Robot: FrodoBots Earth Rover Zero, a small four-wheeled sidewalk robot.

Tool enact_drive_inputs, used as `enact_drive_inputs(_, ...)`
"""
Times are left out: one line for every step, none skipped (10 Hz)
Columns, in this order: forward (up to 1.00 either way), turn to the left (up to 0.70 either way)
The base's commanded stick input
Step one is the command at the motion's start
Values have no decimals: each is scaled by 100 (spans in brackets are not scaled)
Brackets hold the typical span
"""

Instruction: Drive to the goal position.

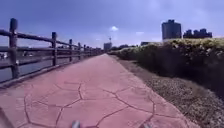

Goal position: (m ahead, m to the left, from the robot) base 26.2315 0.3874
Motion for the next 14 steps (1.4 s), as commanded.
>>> enact_drive_inputs(70,0)
enact_drive_inputs(70,0)
enact_drive_inputs(70,0)
enact_drive_inputs(70,0)
enact_drive_inputs(70,0)
enact_drive_inputs(70,0)
enact_drive_inputs(70,0)
enact_drive_inputs(70,0)
enact_drive_inputs(70,0)
enact_drive_inputs(70,0)
enact_drive_inputs(70,0)
enact_drive_inputs(70,0)
enact_drive_inputs(70,0)
enact_drive_inputs(70,0)
